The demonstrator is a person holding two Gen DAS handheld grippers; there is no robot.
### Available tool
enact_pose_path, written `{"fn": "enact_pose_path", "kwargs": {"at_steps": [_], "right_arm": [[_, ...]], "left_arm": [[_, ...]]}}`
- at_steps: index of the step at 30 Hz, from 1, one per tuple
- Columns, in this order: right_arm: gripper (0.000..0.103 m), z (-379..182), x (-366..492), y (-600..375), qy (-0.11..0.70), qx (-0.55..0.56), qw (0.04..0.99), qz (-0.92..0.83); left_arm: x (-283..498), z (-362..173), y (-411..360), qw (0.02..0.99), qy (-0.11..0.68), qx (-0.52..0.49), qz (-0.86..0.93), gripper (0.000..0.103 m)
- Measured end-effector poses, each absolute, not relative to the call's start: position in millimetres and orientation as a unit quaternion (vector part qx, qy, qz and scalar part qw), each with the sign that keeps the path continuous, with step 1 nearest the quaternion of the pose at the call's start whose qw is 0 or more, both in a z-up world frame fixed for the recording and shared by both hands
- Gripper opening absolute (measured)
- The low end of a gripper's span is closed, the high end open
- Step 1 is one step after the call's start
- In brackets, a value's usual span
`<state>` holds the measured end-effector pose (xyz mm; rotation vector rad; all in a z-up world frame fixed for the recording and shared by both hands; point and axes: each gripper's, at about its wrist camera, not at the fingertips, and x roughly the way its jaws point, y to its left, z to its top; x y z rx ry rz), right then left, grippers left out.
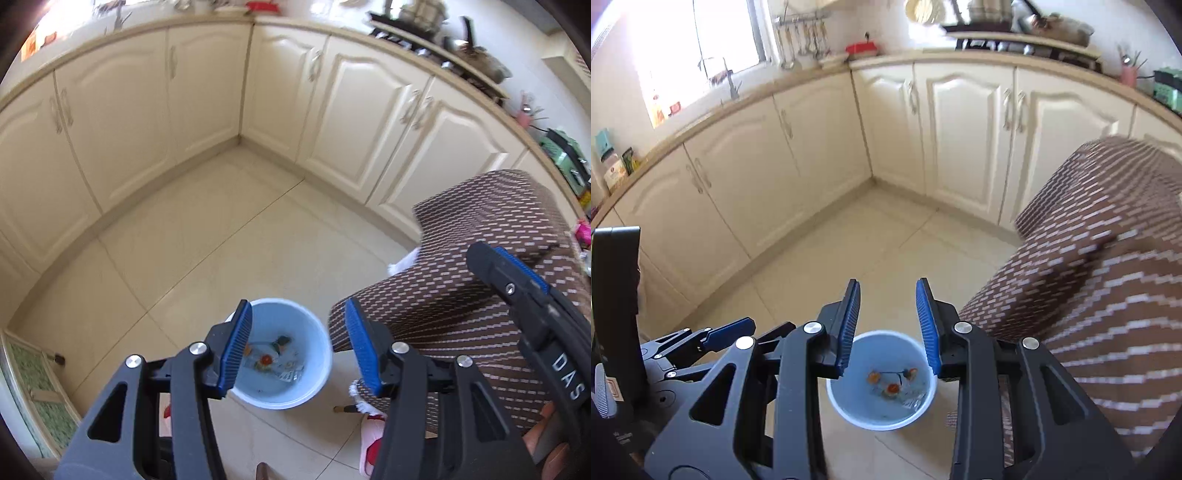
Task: Collect trash
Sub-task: 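Move both open tools back over the table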
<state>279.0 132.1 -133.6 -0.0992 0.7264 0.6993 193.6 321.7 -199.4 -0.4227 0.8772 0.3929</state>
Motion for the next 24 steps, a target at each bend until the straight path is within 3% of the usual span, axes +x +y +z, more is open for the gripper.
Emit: {"fn": "enact_pose_path", "kwargs": {"at_steps": [5,8,13,24], "right_arm": [[0.033,-86,267,67,0.302,-0.031,0.906,0.293],[0.044,-60,262,17,0.276,-0.019,0.928,0.250],[0.044,-40,259,-53,0.260,0.008,0.946,0.196],[0.047,-38,279,-200,0.269,0.068,0.959,0.063]], "left_arm": [[199,-147,273,0.898,0.381,-0.168,0.142,0.053],[210,-116,226,0.917,0.359,-0.143,0.095,0.055],[233,-82,144,0.934,0.344,-0.097,0.016,0.056],[279,-79,21,0.929,0.366,-0.031,-0.043,0.057]]}}
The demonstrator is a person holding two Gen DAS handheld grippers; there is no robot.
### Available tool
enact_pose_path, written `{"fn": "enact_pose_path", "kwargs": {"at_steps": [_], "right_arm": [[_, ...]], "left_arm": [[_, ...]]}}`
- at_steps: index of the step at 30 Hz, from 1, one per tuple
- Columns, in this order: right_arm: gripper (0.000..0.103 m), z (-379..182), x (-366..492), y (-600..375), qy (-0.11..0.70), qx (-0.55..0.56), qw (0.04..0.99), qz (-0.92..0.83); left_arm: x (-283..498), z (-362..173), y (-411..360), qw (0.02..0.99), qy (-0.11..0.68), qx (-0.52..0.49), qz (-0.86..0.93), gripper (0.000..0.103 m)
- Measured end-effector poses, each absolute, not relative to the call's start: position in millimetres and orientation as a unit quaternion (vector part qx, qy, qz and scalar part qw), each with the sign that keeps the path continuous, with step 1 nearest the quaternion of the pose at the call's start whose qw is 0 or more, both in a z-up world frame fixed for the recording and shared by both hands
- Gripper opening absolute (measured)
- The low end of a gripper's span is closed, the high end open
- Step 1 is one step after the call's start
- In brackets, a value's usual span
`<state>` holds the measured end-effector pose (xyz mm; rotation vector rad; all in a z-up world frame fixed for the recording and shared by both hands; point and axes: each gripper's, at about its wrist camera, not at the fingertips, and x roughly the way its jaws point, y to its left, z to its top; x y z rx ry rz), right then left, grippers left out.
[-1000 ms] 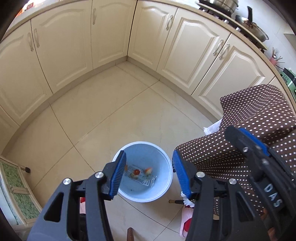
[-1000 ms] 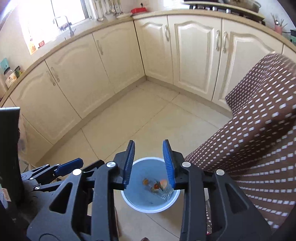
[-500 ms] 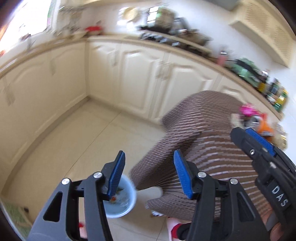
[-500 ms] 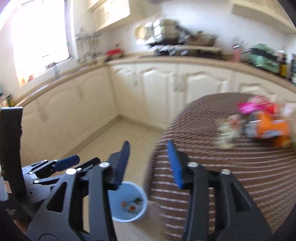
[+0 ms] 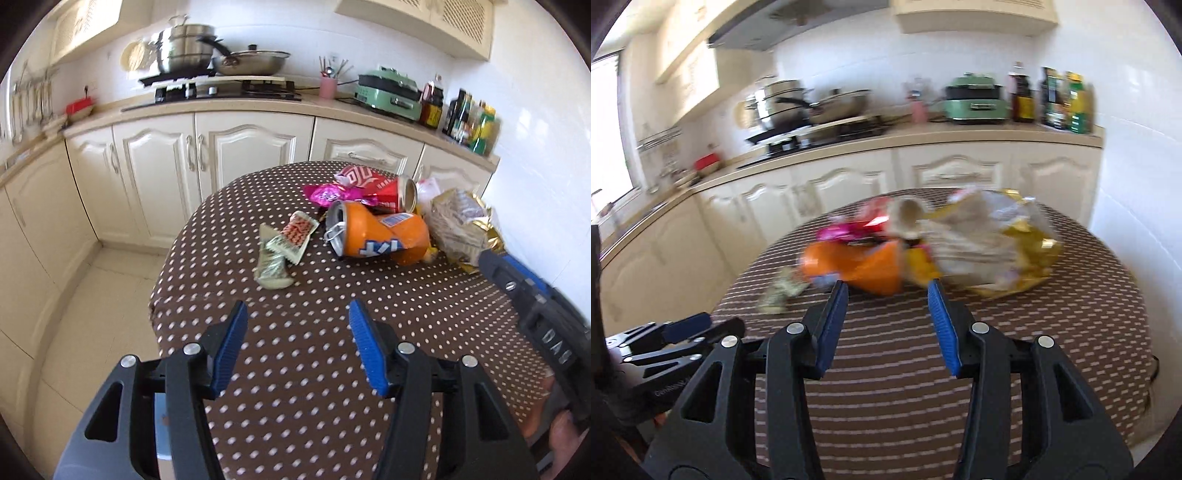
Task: Collect trash
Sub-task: 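Move both open tools back over the table, then grasp the orange Fanta can with the right tool and lift it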
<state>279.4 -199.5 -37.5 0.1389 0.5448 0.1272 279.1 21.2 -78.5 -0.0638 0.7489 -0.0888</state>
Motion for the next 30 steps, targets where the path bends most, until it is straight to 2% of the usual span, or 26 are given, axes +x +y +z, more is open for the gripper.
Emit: {"fn": "enact_pose_path", "kwargs": {"at_steps": [5,11,17,24,30], "right_arm": [[0.047,-51,294,-219,0.298,0.073,0.950,0.061],[0.048,-64,311,-185,0.327,0.025,0.941,0.084],[0.054,-68,324,-131,0.323,-0.117,0.938,0.054],[0.054,-87,341,-82,0.284,-0.303,0.910,0.006],[0.054,-97,356,-77,0.280,-0.346,0.895,0.010]], "left_arm": [[290,-90,20,0.922,0.384,-0.037,-0.025,0.058],[302,-94,41,0.916,0.397,-0.051,-0.004,0.058],[310,-97,62,0.912,0.403,-0.073,0.002,0.058],[322,-106,73,0.906,0.414,-0.092,-0.011,0.058],[337,-110,70,0.903,0.419,-0.091,-0.022,0.058]]}}
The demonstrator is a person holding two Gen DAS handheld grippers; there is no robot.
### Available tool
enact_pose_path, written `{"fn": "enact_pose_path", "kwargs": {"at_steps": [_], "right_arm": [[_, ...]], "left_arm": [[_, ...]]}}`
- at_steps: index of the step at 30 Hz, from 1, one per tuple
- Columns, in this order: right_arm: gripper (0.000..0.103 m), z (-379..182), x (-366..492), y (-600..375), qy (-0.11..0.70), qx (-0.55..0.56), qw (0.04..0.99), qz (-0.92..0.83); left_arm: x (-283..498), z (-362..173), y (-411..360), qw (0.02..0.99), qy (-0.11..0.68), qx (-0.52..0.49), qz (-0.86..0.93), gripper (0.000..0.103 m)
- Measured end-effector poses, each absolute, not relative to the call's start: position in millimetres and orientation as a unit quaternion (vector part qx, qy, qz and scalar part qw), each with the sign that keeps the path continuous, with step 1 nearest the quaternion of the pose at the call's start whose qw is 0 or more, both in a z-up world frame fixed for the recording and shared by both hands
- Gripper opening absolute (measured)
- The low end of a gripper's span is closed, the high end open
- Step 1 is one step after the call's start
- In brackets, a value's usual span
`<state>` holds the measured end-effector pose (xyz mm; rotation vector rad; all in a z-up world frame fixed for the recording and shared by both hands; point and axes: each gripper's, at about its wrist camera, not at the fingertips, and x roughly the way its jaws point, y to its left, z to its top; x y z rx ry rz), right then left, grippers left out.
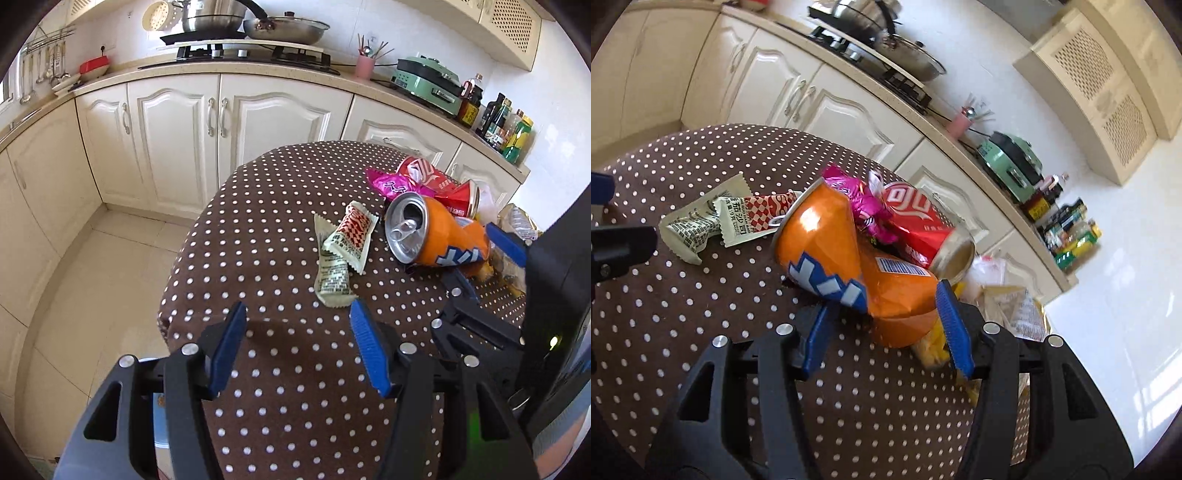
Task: Collect trash
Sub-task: 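Grasp the orange Fanta can with the right tool and lift it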
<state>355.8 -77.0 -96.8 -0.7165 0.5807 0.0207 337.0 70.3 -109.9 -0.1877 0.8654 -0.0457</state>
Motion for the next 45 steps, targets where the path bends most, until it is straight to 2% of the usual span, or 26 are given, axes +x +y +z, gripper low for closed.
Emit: {"fn": "enact_pose_path", "kwargs": {"at_steps": [26,30,45], "right_arm": [[0.054,-100,374,-65,0.276,-0.341,0.899,0.018],[0.049,-99,373,-66,0.275,-0.332,0.902,0.024],[0.047,-62,364,-107,0.280,-0.131,0.947,0.084]], "left_arm": [[379,-123,56,0.899,0.430,-0.081,-0.018,0.058],[381,-123,54,0.899,0.429,-0.080,-0.017,0.059],[378,-120,50,0.902,0.425,-0.076,-0.018,0.058]]}}
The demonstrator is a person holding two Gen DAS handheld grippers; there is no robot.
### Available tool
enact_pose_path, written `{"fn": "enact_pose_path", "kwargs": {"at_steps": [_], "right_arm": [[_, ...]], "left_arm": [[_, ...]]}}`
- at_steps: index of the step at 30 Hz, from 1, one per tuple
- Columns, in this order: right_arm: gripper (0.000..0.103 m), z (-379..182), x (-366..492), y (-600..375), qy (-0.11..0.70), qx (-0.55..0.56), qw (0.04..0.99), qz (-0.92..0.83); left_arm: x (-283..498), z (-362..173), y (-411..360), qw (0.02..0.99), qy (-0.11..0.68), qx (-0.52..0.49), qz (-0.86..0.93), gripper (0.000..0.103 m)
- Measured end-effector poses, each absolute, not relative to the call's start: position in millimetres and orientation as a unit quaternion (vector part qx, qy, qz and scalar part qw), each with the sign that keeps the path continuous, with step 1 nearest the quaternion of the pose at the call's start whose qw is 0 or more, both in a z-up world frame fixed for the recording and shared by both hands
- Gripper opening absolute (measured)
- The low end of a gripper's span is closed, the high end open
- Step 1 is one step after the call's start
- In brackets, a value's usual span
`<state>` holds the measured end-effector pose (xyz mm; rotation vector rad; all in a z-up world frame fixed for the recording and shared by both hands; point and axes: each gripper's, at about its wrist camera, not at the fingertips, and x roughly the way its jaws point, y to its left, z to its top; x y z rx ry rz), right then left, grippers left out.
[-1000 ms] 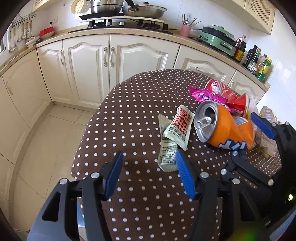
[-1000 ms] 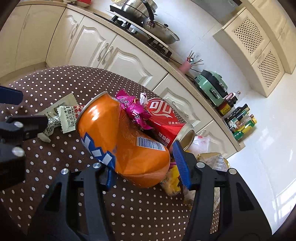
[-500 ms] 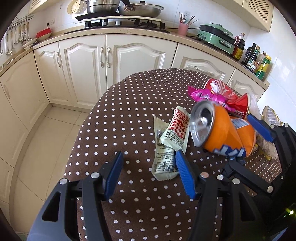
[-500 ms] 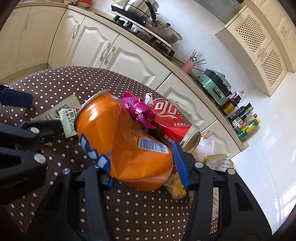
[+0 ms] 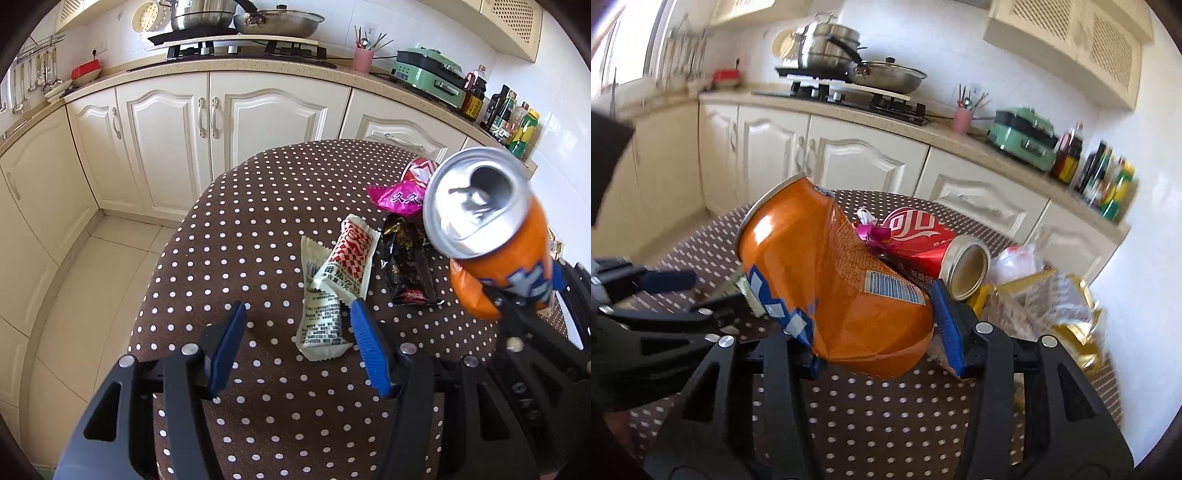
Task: Collect trash
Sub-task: 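Grasp the orange Fanta can with the right tool and lift it, then grasp the red-and-white snack wrapper with the left tool while the right tool holds the can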
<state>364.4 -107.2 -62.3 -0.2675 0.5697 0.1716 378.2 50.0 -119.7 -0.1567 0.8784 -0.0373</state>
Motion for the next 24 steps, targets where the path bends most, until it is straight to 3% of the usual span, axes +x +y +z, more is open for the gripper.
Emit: {"fn": "enact_pose_path", "kwargs": {"at_steps": [24], "right_arm": [[0.045,-55,361,-144,0.282,-0.015,0.953,0.114]], "left_arm": [[383,-113,35,0.905,0.419,-0.060,-0.027,0.058]]}}
